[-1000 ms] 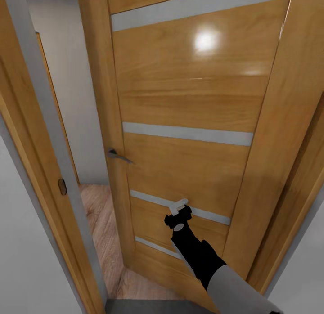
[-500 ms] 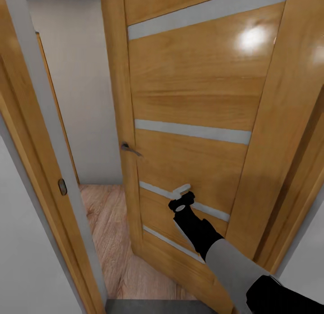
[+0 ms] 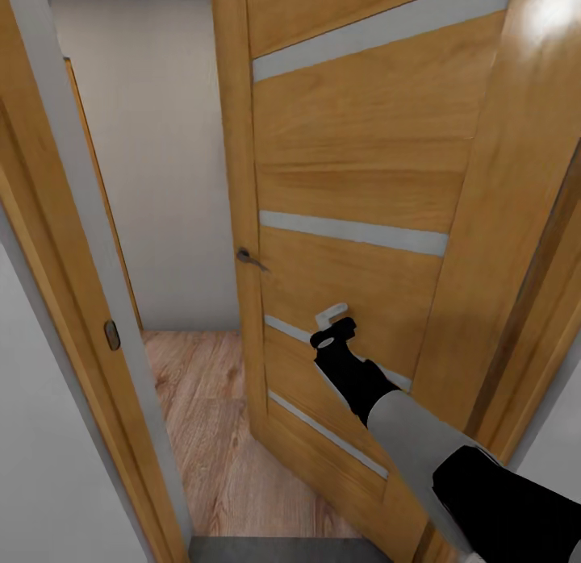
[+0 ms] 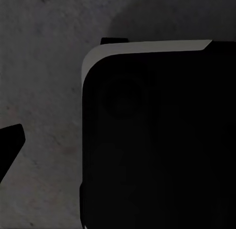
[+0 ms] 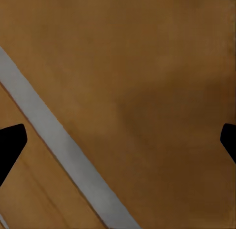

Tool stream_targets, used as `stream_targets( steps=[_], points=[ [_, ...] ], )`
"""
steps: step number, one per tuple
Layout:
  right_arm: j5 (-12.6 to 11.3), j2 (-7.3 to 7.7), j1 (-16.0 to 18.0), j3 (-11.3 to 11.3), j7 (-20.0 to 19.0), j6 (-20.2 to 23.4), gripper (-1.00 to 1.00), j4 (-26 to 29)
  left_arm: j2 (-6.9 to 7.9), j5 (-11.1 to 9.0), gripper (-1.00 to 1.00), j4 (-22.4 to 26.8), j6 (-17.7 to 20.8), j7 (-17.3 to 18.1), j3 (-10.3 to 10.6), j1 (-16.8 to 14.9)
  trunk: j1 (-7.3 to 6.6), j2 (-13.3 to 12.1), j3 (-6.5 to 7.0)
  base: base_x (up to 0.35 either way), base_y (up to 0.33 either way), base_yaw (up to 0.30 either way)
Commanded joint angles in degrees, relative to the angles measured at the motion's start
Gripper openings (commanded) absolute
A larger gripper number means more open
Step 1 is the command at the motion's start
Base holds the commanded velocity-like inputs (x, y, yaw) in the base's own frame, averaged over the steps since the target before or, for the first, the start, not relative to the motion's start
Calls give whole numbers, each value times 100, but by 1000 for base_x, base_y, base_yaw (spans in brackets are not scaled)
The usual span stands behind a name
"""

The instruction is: Move the two storage containers from the living room to the garage. In the garage, place one container on the floor and stack the other container on top of it (either order is fine).

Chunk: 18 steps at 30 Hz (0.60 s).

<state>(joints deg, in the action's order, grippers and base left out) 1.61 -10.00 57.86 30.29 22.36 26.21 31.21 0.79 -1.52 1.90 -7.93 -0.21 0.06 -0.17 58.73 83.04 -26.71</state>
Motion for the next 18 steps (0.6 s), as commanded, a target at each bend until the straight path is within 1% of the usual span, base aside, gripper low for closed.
stream_targets(
  steps=[1, 3, 4, 5, 6, 7, 8, 11, 15, 18],
  points=[
    [171, 0, 114, 29, 47, 84, 100, -55, 0, -15, 100, 1, -16, -2, 2, 0, 0, 3, -5, 0, 0, 0],
    [162, 0, 228, 29, 48, 81, 100, -159, 0, -15, 100, 1, -16, -3, 2, 1, 0, 3, -5, 0, 0, 0],
    [46, 0, 319, 29, 48, 76, 100, -243, 0, -15, 100, 2, -16, -4, 2, 1, 0, 3, -5, 0, 0, 0],
    [-13, 0, 339, 29, 48, 74, 100, -261, 0, -15, 100, 1, -16, -4, 2, 0, 0, 3, -5, 0, 0, 0],
    [-151, 0, 367, 29, 49, 72, 100, -288, 0, -15, 100, 0, -16, -4, 2, 0, 0, 3, -5, 0, 0, 0],
    [-401, 0, 402, 34, 63, 64, 100, -319, 0, -15, 100, 1, -16, -4, 2, 0, 0, 3, -5, 0, 0, 0],
    [-448, 0, 408, 34, 73, 63, 100, -325, 0, -17, 100, 1, -16, -4, 2, 2, 0, 3, -5, 0, 0, 0],
    [-508, 0, 425, 37, 92, 61, 100, -335, 0, -16, 100, 2, -18, -5, 2, 0, 0, 3, -5, 0, 0, 0],
    [-560, 0, 661, 36, 114, 67, 100, -444, 0, -15, 100, 0, -16, -4, 2, 0, 0, 3, -5, 0, 0, 0],
    [-569, 0, 751, 33, 118, 65, 100, -518, 0, -15, 100, -1, -16, -4, 2, 0, 0, 3, -5, 0, 0, 0]
  ],
)
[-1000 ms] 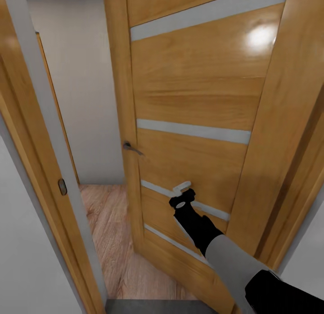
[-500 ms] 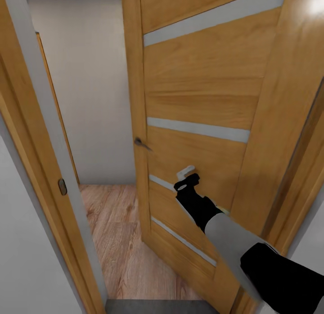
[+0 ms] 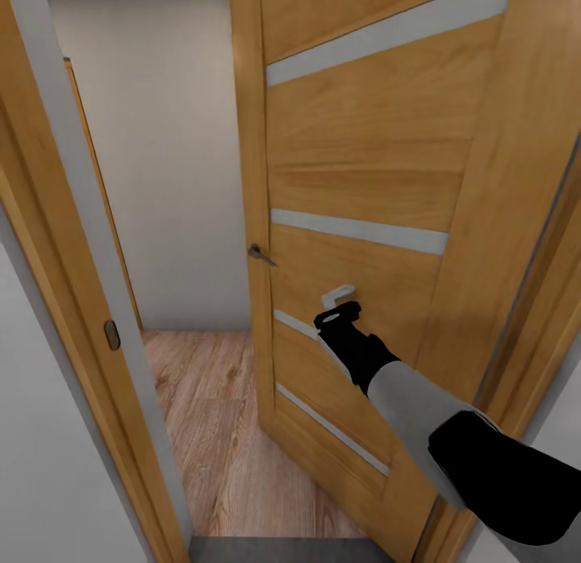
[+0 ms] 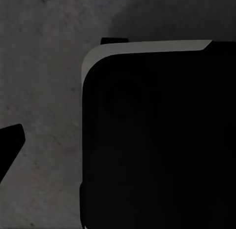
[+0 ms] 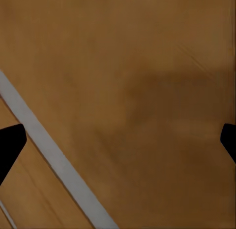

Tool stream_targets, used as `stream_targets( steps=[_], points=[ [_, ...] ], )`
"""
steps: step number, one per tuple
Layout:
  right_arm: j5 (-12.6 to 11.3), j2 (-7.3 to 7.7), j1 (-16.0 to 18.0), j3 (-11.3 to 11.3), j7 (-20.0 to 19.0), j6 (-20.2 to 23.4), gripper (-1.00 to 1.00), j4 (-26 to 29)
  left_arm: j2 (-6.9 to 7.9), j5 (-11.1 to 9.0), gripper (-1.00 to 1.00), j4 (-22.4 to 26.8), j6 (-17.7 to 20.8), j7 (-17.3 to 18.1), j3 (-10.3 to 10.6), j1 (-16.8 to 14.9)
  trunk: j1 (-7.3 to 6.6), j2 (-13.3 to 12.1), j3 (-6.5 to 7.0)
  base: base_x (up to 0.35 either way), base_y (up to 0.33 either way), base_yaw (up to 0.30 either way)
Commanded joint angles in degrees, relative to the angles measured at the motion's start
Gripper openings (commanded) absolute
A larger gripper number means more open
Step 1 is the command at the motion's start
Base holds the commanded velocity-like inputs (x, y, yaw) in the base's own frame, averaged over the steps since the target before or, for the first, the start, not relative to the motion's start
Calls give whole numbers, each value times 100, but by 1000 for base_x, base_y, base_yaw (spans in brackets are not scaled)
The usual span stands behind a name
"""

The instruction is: Move the two storage containers from the living room to the garage. In the garage, place one container on the floor and stack the other container on top of it (either order is fine).

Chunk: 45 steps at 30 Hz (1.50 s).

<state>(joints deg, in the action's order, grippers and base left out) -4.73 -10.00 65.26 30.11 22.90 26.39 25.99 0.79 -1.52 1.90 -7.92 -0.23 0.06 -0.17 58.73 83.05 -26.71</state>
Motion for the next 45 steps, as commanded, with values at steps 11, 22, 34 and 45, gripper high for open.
stream_targets(
  steps=[11, 22, 34, 45],
  points=[
    [64, 0, 31, 39, -5, 30, 100, 194, 0, -17, 100, -2, -17, -4, 3, 0, 0, 3, -5, 0, 0, 0],
    [65, 0, -418, 59, -438, 30, 100, 1802, 0, -20, 100, 0, -17, -3, 3, 0, 0, 3, -5, 0, 0, 0],
    [-730, 0, -1426, 205, -523, 749, 100, 3059, 0, -17, 100, -3, -17, -4, 3, 0, 0, 3, -5, 0, 0, 0],
    [-844, 0, -1432, 203, -660, 785, 100, 2977, 0, -17, 100, -1, -17, -3, 3, 1, 0, 3, -5, 0, 0, 0]
  ],
)
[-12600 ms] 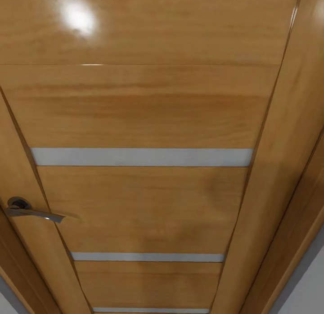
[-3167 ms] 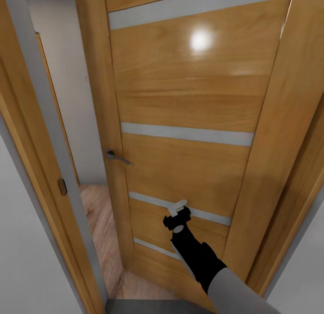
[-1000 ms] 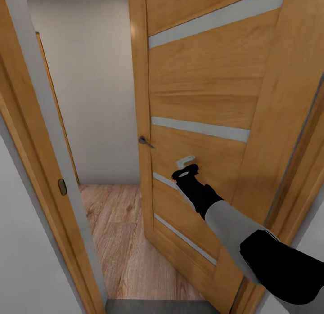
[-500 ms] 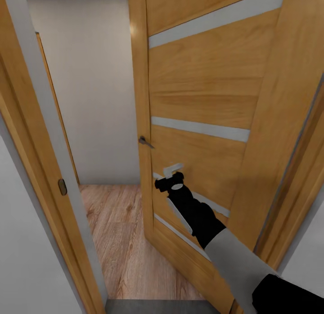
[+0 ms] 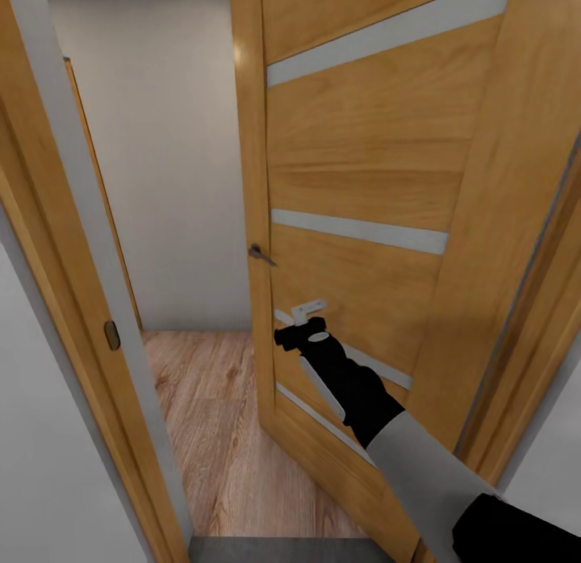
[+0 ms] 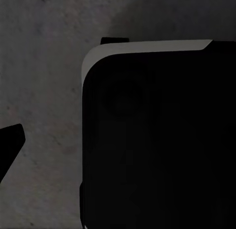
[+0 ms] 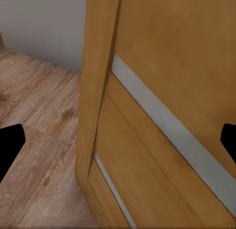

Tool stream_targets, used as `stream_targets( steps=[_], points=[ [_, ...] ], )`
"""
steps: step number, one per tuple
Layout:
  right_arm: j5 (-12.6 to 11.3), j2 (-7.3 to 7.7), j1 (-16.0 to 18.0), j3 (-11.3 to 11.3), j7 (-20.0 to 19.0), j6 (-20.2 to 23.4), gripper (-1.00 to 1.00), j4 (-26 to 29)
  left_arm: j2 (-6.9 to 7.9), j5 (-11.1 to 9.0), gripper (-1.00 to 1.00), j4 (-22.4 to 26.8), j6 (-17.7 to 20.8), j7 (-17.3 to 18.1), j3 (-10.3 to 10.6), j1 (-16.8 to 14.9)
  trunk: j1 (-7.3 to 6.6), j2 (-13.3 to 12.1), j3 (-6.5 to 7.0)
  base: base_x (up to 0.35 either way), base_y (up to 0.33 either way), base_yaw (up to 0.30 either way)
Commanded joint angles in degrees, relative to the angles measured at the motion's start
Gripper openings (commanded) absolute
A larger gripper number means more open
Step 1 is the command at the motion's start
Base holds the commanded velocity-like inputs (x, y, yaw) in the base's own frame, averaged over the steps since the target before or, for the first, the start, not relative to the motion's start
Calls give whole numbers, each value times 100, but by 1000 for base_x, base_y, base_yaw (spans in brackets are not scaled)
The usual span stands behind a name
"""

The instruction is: Move the two storage containers from the living room to the garage. In the garage, place one container on the floor and stack the other container on top of it (either order is fine).

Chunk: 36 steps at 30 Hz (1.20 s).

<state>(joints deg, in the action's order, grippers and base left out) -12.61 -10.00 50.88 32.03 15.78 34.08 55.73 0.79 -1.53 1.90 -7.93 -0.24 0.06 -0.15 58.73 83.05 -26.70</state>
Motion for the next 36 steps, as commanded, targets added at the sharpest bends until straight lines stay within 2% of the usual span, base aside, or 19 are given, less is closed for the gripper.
stream_targets(
  steps=[1, 15, 16, 23, 28, 33, 36],
  points=[
    [-56, 0, 7, 12, 51, 16, 100, -5, 0, -15, 100, 0, -16, -3, 3, -2, 0, 3, -6, 0, 0, 0],
    [-14, 0, 9, 26, 95, 19, 100, -36, 0, -14, 100, -1, -16, -3, 3, 2, 0, 3, -6, 0, 0, 0],
    [18, 0, 9, 47, 432, 19, 100, -36, -2, -24, 100, -3, -16, -3, -5, -1, 0, 3, -6, 0, 0, 0],
    [22, 0, 9, 53, 558, 19, 100, -36, -10, -40, 100, -5, -5, -4, -28, 1, 0, 3, -6, 13, 0, 0],
    [40, 0, 9, 66, 709, 27, 100, -36, -2, 1, 100, -5, 38, 5, 9, 1, 0, 3, -6, 266, 0, 0],
    [58, 0, 9, 383, 1161, 40, 100, -36, 0, 14, 100, -5, 21, -2, 24, 4, 0, 3, -6, 188, 0, 0],
    [57, 0, 9, 467, 1479, 86, 100, -48, 0, 19, 100, -5, 13, -2, 28, -1, 0, 3, -6, 30, 0, 0]
  ],
)
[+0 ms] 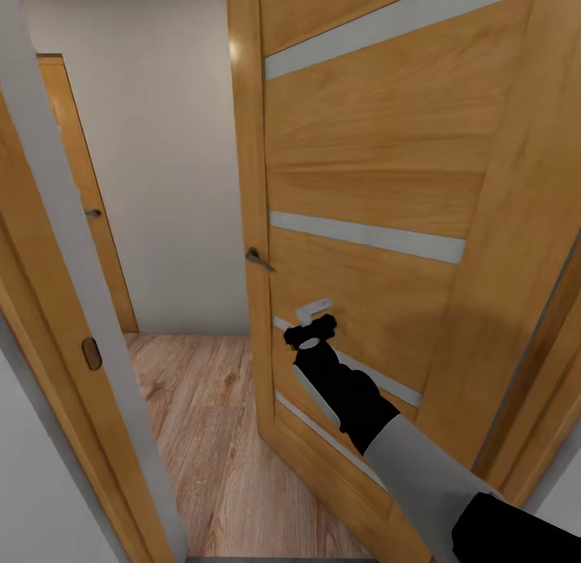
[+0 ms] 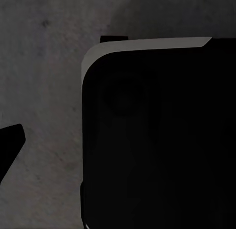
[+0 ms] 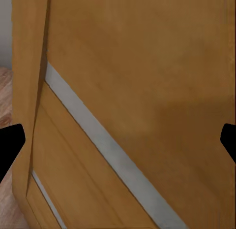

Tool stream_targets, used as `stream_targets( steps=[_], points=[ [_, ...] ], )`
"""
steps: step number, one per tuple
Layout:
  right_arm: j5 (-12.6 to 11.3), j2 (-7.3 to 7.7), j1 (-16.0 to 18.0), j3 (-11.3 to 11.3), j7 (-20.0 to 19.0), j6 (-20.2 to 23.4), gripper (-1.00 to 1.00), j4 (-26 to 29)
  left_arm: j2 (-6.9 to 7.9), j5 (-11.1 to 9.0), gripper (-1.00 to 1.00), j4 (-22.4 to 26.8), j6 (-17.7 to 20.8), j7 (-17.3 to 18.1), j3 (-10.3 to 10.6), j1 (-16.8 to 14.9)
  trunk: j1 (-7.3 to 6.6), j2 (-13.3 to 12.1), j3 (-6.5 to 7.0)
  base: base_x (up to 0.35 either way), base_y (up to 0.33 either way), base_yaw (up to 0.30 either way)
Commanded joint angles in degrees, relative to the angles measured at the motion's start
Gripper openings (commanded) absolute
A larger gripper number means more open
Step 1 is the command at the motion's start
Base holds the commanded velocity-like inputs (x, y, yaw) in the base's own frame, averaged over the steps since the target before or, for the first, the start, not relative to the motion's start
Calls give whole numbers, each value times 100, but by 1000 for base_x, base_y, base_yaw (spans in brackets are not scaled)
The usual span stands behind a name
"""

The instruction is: Move the two storage containers from the living room to the garage. In the garage, place one container on the floor and stack the other container on top of it (either order is fine).

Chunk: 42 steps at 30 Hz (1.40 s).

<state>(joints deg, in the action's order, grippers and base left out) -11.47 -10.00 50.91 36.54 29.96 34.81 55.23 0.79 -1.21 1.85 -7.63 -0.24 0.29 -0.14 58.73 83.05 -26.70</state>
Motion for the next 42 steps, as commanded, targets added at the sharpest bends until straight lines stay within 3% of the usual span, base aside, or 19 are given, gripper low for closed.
stream_targets(
  steps=[1, 3, 8, 14, 18, 20, 22, 27, 42],
  points=[
    [-55, 0, 7, 28, 115, 32, 100, -23, -3, -12, 100, 0, -20, -3, 7, -1, 0, 3, -6, 12, 0, 0],
    [18, 0, 7, 51, 199, 89, 100, -210, -7, -11, 100, 0, -26, -3, 7, 0, 0, 3, -6, 4, 0, 0],
    [459, 0, 56, 55, 247, 110, 100, -690, -7, -12, 100, 0, -35, -3, 0, 1, 0, 3, -6, 0, 0, 0],
    [466, 0, 525, 50, 211, 26, 100, -1499, -8, -11, 100, 0, -36, -3, 6, 1, 0, 3, -6, 0, 0, 0],
    [458, 0, 663, 40, 185, 4, 100, -1669, -11, -19, 100, 0, -41, -3, -1, -1, 0, 3, -6, 0, 0, 0],
    [408, 0, 861, 27, 173, -33, 100, -1932, -11, -37, 100, 0, -44, -3, -10, -1, 0, 3, -6, 0, 0, 0],
    [186, 0, 1084, 21, 170, -111, 100, -2251, -9, -55, 100, 0, -43, -3, -36, 2, 0, 3, -6, 0, 0, 0],
    [-153, 0, 1243, 20, 168, -163, 100, -2474, -13, -23, 100, 0, -37, -3, -7, 1, 0, 3, -6, 19, 0, 0],
    [-179, 0, 1493, 20, 174, -159, 100, -2633, -8, -53, 100, 0, -25, -31, -23, -2, 0, 3, -6, 287, 0, 0]
  ],
)
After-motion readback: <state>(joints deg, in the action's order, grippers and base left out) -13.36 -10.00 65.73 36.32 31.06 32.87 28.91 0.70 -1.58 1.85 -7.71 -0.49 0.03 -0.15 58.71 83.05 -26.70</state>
